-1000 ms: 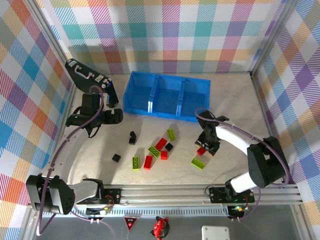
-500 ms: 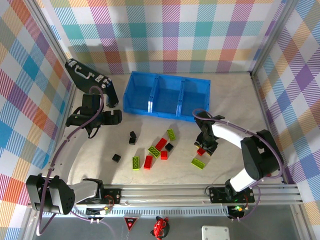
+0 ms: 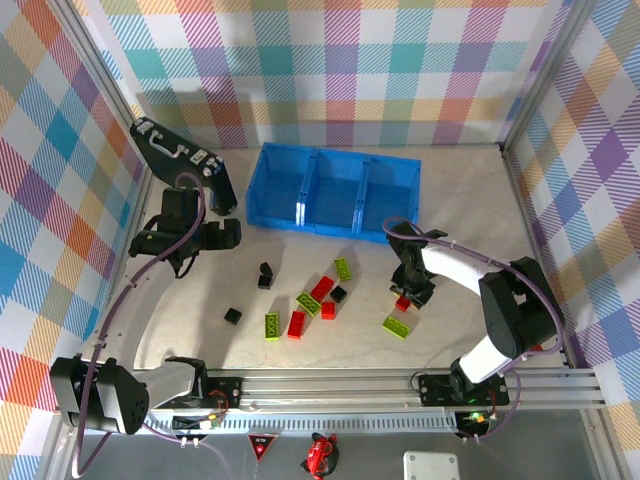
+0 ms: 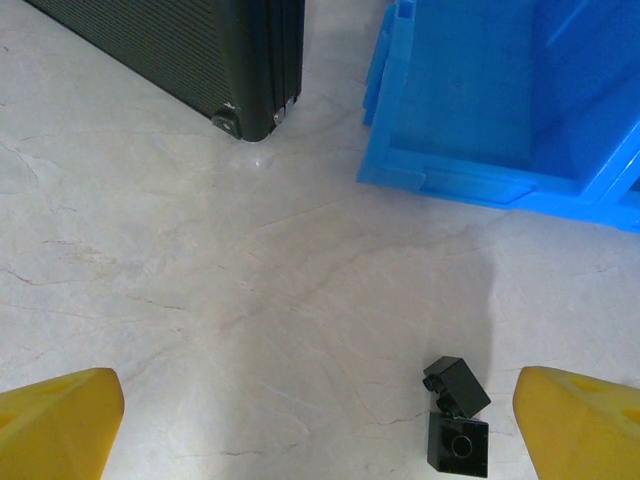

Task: Sort the legos into containers by color
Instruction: Pick up the lego from the bottom-right of the table, then rotate the container at the top-center of the table.

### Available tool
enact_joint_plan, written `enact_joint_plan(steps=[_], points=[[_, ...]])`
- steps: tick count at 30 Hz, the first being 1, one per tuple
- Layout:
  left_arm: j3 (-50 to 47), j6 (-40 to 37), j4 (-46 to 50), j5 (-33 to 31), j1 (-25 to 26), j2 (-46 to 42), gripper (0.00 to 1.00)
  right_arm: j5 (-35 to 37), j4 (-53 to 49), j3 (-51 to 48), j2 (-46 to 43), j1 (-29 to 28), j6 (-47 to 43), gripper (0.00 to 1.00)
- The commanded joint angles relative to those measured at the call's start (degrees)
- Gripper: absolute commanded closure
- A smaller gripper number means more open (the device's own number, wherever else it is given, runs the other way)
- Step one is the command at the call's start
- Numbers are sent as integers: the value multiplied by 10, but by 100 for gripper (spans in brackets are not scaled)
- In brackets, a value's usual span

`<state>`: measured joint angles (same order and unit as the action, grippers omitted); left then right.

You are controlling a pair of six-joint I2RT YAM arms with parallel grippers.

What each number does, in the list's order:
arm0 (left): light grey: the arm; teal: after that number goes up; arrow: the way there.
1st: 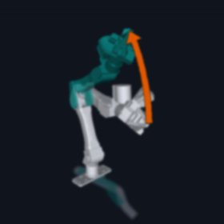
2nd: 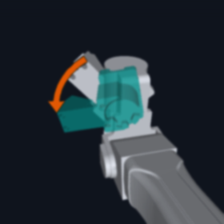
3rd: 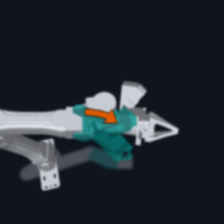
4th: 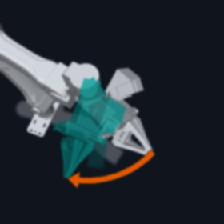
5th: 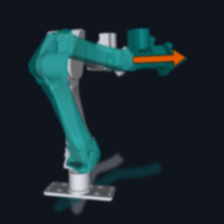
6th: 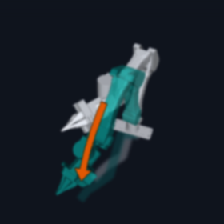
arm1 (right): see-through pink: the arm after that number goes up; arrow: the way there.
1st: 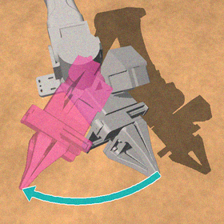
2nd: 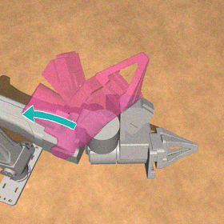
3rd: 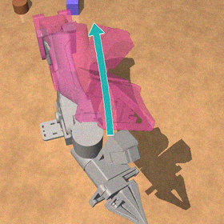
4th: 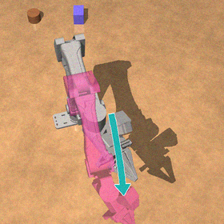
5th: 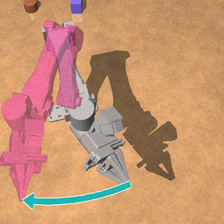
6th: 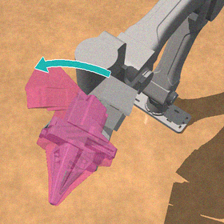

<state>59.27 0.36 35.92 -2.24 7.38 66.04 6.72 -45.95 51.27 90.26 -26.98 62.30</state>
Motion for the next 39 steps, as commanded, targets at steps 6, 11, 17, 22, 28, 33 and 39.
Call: enact_joint_plan(steps=[6, 11, 17, 22, 28, 33, 39], points=[[-4, -3, 8, -12, 4, -1, 0, 34, -45, 30, -14, -7, -26, 60], [-4, -2, 8, -13, 4, 1, 0, 43, -41, 42, -32, -8, -75, 60], [-4, 0, 8, -15, 4, 5, 0, 40, -20, 72, -50, -9, -191, 62], [-4, 0, 9, -16, 4, 6, 0, 31, -19, 119, -39, -9, -282, 63], [-4, -1, 8, -19, 4, 9, 0, 45, -34, 206, 14, -1, -340, 67], [-4, 0, 9, -15, 4, 13, 0, 54, -43, 283, 65, 11, -377, 67], [-7, 0, 10, -21, 4, 10, 0, 48, -52, 346, 127, 36, -426, 67]])
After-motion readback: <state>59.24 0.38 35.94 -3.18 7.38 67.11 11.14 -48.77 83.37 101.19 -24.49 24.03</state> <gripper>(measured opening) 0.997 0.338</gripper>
